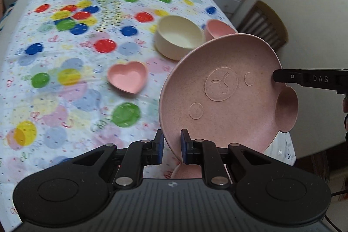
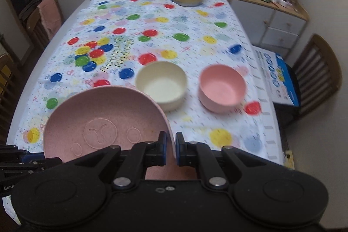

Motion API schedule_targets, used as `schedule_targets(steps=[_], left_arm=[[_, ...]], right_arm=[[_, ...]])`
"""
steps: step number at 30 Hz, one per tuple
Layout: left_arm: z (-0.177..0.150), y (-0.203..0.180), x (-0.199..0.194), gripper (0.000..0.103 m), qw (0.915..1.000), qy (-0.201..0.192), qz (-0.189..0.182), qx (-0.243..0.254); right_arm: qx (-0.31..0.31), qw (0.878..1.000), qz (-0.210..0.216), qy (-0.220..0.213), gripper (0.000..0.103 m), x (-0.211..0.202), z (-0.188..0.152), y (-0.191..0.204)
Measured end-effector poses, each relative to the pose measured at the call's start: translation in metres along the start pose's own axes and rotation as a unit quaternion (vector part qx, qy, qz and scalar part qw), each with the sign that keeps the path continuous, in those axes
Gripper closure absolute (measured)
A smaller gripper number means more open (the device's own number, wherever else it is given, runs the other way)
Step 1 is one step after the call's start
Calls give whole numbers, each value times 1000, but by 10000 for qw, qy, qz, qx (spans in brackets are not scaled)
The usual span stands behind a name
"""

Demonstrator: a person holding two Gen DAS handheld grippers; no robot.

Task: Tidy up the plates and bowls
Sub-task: 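Lift the pink bear-shaped plate with both grippers toward the stacked white plates, then lower the pink plate onto the white plates with both grippers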

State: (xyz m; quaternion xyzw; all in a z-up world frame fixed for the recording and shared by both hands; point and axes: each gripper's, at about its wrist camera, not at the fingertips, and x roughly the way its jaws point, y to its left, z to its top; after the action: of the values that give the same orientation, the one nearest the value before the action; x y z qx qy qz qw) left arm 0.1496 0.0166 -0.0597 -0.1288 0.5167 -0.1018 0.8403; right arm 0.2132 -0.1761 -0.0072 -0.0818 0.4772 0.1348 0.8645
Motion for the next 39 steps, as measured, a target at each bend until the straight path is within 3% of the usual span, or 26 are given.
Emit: schedule_targets(steps=[9,20,29,39], left_arm=[[-16,-60,29,88,9971,400,-280,579],[-32,-110,70,88,9911,887,-318,943],[-34,-128,95,88,9887,1046,-143,1061],[-29,-126,107,88,9896,1060,71,971]], right_arm=[[780,9960,-384,210,96,-19,-68,-63],[1439,9865,-523,577,96,-14,-126,-120],[1680,9808,-479,862,96,4,-151,-144],[1564,9821,-319,998,97,23,-148,-150]])
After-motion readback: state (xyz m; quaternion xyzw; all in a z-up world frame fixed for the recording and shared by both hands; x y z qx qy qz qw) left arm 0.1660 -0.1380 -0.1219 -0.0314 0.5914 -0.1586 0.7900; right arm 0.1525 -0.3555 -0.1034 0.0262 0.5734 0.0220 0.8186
